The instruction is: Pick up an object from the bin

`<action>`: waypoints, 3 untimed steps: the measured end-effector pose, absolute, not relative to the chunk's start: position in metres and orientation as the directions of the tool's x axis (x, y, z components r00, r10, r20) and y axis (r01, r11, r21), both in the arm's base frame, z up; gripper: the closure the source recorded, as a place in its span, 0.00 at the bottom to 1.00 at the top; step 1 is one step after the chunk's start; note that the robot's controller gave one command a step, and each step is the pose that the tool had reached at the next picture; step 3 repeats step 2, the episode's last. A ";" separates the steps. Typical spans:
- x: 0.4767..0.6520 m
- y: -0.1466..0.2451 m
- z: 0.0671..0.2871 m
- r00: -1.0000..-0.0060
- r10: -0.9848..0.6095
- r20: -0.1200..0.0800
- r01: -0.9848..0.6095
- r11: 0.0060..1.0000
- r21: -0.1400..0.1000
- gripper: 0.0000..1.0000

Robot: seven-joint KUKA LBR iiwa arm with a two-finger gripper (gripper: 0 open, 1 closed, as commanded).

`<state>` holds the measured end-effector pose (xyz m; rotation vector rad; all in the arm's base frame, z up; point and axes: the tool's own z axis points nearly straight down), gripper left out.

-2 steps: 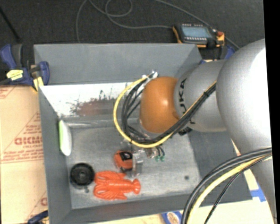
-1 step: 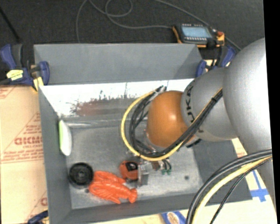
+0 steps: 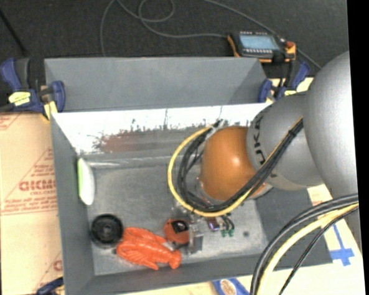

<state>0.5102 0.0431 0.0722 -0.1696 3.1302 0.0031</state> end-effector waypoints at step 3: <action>0.508 0.047 0.128 -0.988 -0.157 -0.010 -0.157 0.988 -0.001 1.00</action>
Offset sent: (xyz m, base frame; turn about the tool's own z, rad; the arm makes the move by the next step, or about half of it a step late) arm -0.0086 -0.0294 -0.0022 -0.1212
